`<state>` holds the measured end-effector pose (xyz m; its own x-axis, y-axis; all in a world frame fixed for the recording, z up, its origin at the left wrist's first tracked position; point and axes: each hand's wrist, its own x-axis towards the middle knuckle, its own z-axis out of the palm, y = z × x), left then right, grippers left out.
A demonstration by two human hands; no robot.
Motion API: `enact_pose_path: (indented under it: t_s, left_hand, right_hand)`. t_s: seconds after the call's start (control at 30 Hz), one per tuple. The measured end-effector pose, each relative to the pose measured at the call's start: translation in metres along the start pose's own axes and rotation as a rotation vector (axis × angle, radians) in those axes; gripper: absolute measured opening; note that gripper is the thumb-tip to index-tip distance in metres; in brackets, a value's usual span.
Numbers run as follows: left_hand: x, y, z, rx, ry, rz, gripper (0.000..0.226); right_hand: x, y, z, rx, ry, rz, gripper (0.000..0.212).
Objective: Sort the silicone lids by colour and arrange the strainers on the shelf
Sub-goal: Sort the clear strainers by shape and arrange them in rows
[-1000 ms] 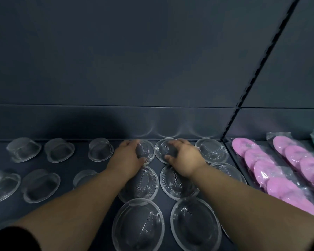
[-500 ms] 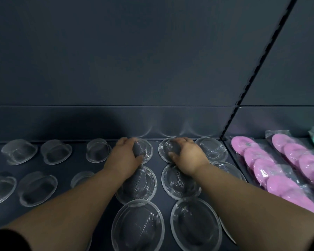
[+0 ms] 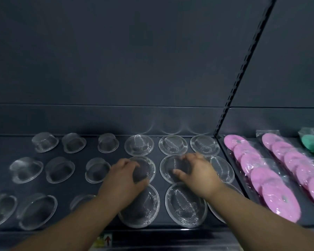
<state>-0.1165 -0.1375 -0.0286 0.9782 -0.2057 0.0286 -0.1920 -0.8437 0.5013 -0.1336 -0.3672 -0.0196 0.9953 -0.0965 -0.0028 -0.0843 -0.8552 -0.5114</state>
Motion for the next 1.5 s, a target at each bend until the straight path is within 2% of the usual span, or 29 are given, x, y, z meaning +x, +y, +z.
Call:
enact_pose_path:
  t_s: [0.07,0.13,0.23,0.37,0.57,0.8,0.97,1.07,1.17,1.27,1.5]
  left_hand:
    - [-0.014,0.002,-0.001,0.012,-0.026,-0.013,0.051]
    - [-0.025,0.006,-0.001,0.028,-0.102,-0.035,0.053]
    - [-0.036,0.010,0.004,0.037,-0.179,-0.043,0.065]
    - [-0.043,0.012,0.007,0.082,-0.161,-0.034,0.066]
    - [-0.045,0.016,0.004,0.080,-0.109,-0.053,0.057]
    - [-0.046,0.016,0.008,0.107,-0.117,-0.110,0.059]
    - [-0.049,0.041,0.018,0.040,0.021,0.020,0.060]
    - [-0.048,0.069,0.032,-0.009,-0.045,0.143,0.063]
    - [-0.043,0.085,0.051,-0.029,-0.140,0.212,0.073]
    - [-0.040,0.088,0.064,-0.022,-0.223,0.229,0.076]
    - [-0.035,0.090,0.068,-0.030,-0.152,0.240,0.062]
  right_hand:
    - [-0.013,0.000,0.000,0.002,0.002,-0.019,0.031]
    - [-0.027,0.002,0.002,0.021,-0.010,-0.047,0.028]
    - [-0.042,0.006,0.005,0.029,-0.069,-0.071,0.038]
    - [-0.053,0.010,0.006,-0.019,-0.193,-0.113,0.059]
    - [-0.054,0.008,0.012,-0.012,-0.141,-0.194,0.056]
    - [-0.056,0.011,0.010,0.002,-0.166,-0.181,0.059]
    - [-0.059,0.037,-0.016,0.076,0.031,-0.087,0.047]
    - [-0.060,0.066,-0.037,0.036,0.163,-0.003,0.042]
    - [-0.073,0.087,-0.047,-0.009,0.065,0.078,0.052]
    - [-0.085,0.097,-0.042,-0.010,-0.041,0.063,0.066]
    - [-0.083,0.101,-0.034,0.011,0.021,-0.010,0.063]
